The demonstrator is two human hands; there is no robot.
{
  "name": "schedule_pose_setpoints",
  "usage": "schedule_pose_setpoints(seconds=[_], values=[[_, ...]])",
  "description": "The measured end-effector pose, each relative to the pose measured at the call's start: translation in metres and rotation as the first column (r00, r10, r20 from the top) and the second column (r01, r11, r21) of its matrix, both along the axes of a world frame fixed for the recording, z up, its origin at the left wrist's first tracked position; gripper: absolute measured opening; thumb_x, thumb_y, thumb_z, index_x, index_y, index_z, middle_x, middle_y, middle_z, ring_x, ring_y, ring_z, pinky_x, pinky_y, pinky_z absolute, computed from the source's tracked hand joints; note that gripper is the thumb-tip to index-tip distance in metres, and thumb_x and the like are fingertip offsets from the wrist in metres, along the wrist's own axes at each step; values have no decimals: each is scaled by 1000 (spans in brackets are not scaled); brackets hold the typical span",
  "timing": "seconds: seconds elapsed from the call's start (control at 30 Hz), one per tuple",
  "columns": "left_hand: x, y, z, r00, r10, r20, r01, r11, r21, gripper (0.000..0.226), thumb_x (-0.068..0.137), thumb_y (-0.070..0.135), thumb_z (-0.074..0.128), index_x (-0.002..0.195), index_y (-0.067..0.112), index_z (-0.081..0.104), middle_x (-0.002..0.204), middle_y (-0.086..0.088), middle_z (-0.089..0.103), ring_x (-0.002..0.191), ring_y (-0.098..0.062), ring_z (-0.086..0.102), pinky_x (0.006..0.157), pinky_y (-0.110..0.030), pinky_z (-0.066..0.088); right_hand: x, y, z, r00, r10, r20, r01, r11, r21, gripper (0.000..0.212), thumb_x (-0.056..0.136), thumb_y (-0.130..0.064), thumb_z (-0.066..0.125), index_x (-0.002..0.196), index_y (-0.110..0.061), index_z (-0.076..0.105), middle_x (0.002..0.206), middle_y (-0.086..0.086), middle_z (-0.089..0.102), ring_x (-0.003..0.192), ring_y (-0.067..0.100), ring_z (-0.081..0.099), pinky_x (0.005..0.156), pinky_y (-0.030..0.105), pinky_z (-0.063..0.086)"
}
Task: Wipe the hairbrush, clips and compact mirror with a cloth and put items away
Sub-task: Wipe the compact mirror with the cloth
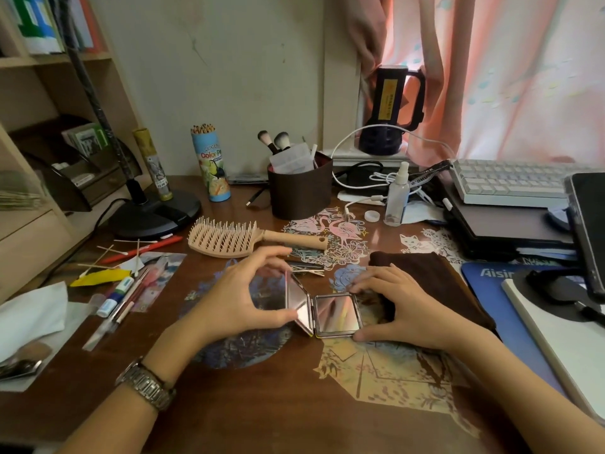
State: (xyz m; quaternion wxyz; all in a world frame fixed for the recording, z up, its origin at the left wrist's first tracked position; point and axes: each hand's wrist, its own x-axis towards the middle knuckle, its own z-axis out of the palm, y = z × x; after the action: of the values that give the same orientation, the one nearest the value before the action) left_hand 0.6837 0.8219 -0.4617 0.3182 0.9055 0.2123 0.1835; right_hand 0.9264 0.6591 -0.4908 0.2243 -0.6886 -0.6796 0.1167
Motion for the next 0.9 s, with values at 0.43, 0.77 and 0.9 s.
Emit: schedule_pose_setpoints(seconds=[0.43,0.77,0.9], values=[[58,-31,-21,996,-72,50,76,994,-72,88,58,52,84,130,41,33,116,23,59,113,3,52,98,-26,42,4,-2,5,999,2,-47,-5,998,-70,74,66,-66,68,130,-36,46,136,-22,34,133,-7,18,115,29,-3],[64,-34,-27,987,-132,-92,124,989,-80,94,61,47,83,133,49,23,123,25,52,116,6,45,97,-30,42,3,-4,8,997,-16,-70,11,997,-71,77,64,-59,75,130,-34,44,139,-19,33,128,-10,18,113,23,-1],[63,-32,-26,983,-145,-116,136,988,-79,97,62,48,83,136,49,20,126,25,50,118,7,43,95,-24,40,2,-4,7,998,-15,-53,11,998,-68,79,64,-59,75,131,-33,44,139,-19,34,130,-8,19,110,17,-3]])
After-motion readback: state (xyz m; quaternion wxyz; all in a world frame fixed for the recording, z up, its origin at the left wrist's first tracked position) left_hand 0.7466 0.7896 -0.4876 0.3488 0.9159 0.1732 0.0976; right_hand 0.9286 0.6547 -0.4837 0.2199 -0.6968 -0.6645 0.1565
